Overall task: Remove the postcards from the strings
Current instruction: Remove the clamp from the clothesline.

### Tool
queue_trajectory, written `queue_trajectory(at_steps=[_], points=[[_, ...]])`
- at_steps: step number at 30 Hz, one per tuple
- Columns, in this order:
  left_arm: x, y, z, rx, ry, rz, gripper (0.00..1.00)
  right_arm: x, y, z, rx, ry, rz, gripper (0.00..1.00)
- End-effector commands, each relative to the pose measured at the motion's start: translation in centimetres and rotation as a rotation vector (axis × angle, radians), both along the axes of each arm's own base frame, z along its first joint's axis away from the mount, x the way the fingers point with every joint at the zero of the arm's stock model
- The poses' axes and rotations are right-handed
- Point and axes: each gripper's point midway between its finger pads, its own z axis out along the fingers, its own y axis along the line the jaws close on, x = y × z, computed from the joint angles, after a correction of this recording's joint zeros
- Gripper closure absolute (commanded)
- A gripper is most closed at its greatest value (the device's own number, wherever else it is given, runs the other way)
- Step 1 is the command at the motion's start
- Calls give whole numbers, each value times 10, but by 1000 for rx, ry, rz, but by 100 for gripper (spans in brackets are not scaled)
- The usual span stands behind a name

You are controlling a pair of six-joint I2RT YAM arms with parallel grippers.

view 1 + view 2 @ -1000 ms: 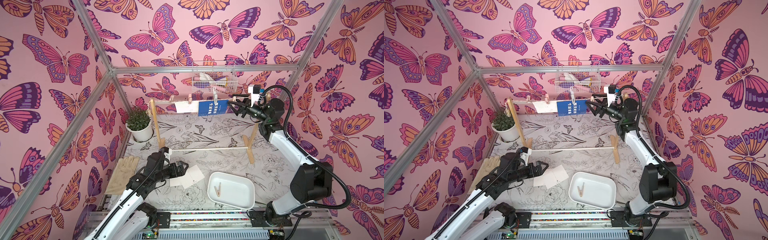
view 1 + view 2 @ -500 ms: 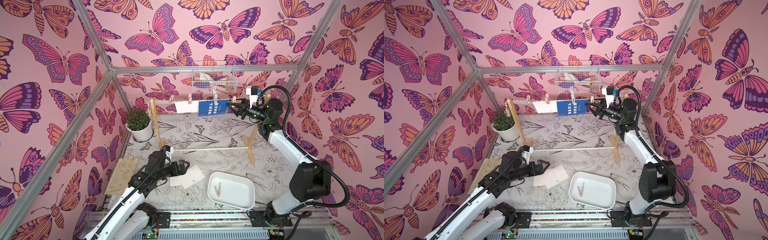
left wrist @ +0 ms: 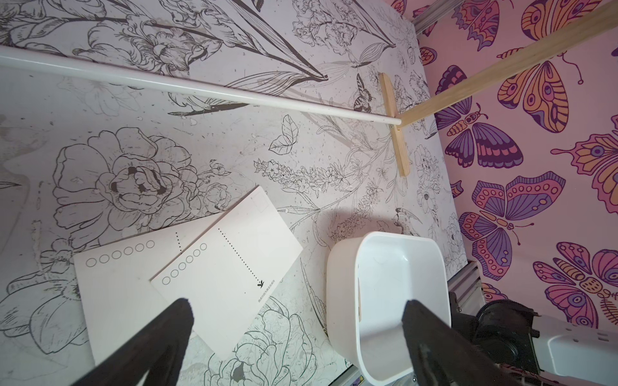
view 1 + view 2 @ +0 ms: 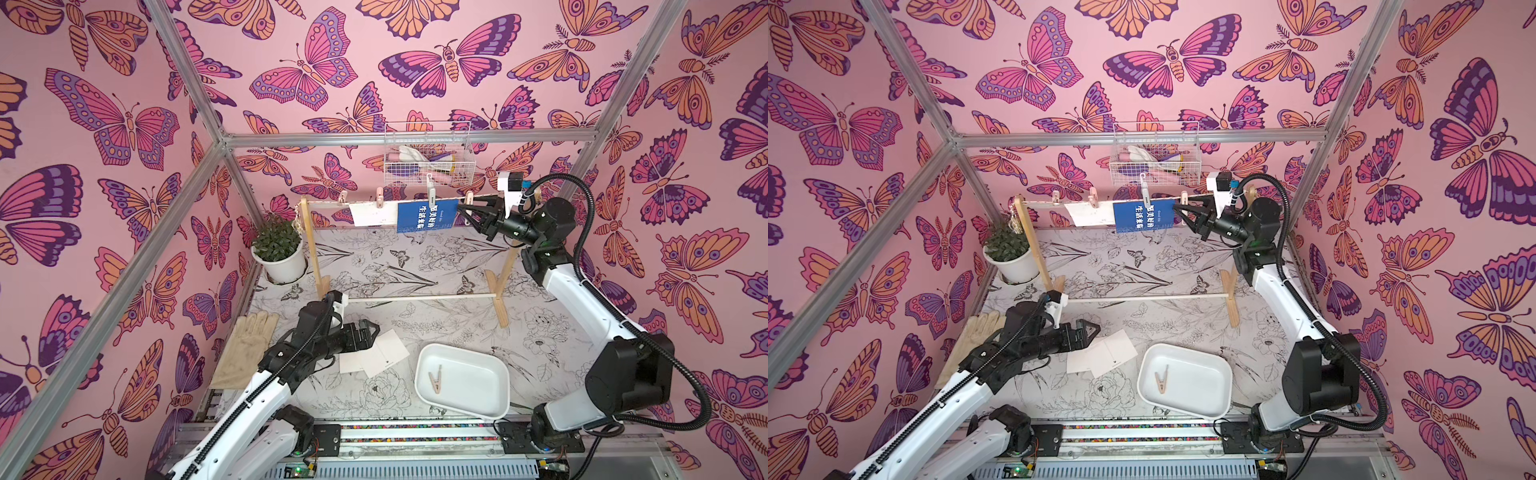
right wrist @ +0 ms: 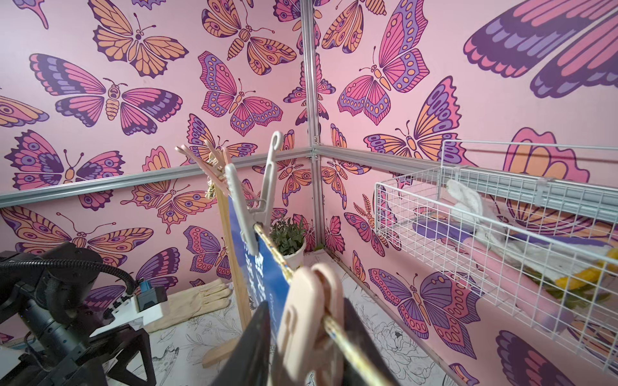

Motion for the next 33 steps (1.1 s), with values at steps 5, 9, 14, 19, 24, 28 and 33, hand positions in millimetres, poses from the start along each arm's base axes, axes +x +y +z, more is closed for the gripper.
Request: queue_trajectory(at_steps=[5,9,14,19,24,28,33], points=[[2,-1,7,-4,-26,-11,0,-13,2,5,-14,-41,26,69],[2,0,7,-1,-26,-9,0,-13,2,4,-14,-38,25,75],[2,0,7,-1,-28,-9,0,-14,2,7,-18,-44,22,83],[2,0,6,2,-30,-10,0,-15,2,6,-25,-42,21,85],[2,0,7,1,-33,-9,0,-15,2,-1,-39,-25,19,87],[2,0,8,1,-35,-11,0,-15,2,-8,-49,-10,16,88],[2,0,8,0,-35,-13,0,-16,0,-14,-71,-7,1,89]])
